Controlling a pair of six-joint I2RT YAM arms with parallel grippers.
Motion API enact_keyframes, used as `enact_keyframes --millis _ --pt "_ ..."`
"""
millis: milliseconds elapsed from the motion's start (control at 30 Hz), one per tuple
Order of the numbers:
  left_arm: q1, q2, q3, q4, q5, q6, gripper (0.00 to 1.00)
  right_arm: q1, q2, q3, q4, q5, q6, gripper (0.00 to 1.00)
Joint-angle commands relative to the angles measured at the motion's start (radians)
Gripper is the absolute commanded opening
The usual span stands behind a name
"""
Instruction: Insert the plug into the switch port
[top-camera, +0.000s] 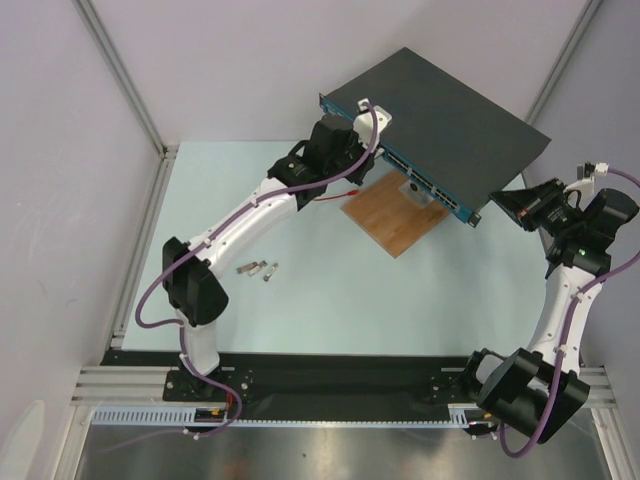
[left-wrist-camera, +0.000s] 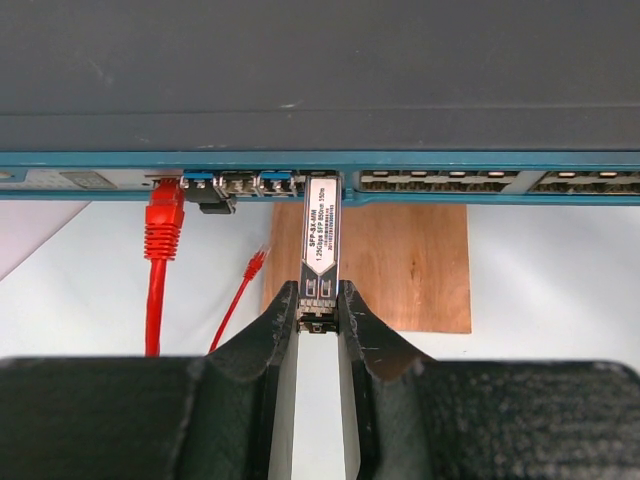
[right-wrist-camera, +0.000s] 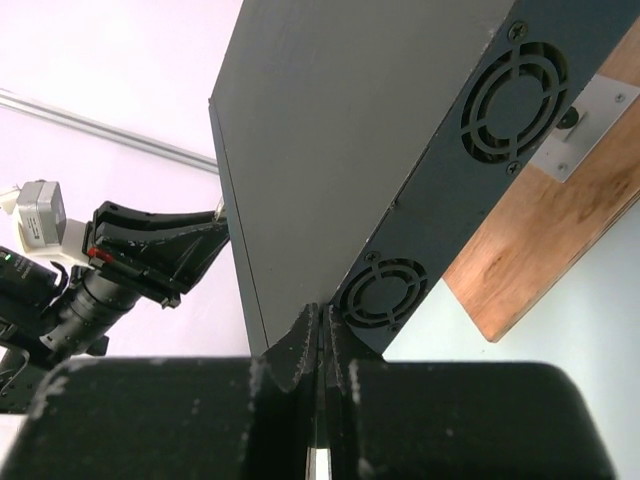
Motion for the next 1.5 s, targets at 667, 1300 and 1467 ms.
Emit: enact_keyframes --millis 667,1300,1467 --pt "0.031 -0.010 0.055 0.005 0.029 0.016 0.00 -0.014 0.035 -0.045 0.055 -0.022 0.017 0.87" --pt "0.031 -0.012 0.063 -0.005 -0.003 0.004 0.00 0.076 0.091 -0.134 0.369 -0.019 0.195 0.17" --pt "0.029 -0.011 0.076 -0.009 0.011 -0.007 0.00 0.088 0.090 -0.134 0.360 -0.019 0.182 0.00"
